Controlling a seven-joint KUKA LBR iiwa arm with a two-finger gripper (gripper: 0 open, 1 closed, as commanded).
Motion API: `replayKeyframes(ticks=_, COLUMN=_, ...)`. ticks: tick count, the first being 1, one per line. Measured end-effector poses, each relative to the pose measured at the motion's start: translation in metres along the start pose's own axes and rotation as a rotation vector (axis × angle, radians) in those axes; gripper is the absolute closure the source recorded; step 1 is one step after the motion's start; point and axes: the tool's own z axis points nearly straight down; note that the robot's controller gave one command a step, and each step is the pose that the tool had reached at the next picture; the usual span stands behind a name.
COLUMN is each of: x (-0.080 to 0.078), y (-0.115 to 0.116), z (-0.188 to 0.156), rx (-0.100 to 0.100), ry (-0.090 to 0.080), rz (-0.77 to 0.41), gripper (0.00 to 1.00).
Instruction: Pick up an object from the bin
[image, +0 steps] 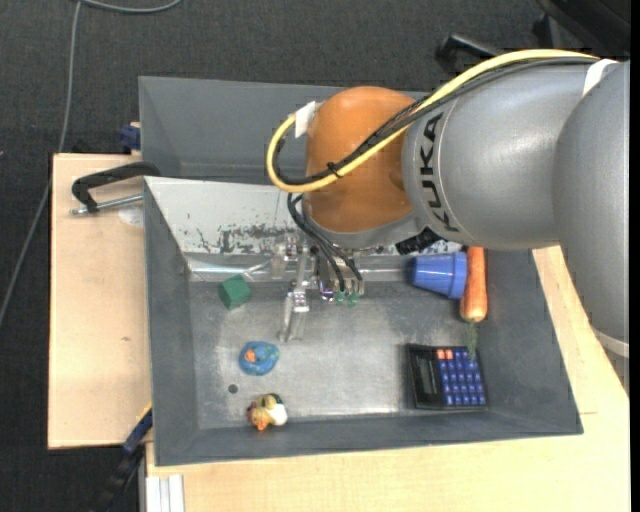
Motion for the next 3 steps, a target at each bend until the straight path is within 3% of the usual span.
replayKeyframes(ticks=1, x=-0.002, y=-0.001, z=-0.005, rx=-0.001, ry=-0.008, rz=0.002, gripper=0.0)
replayKeyframes(ticks=2, x=0.012, y=0.01, z=0.034, rx=-0.001, ry=-0.009, rz=-0.126, gripper=0.0)
replayKeyframes(ticks=3, x=-0.023, y=-0.016, z=0.089, rx=-0.004, ry=-0.015, rz=-0.032, gripper=0.0)
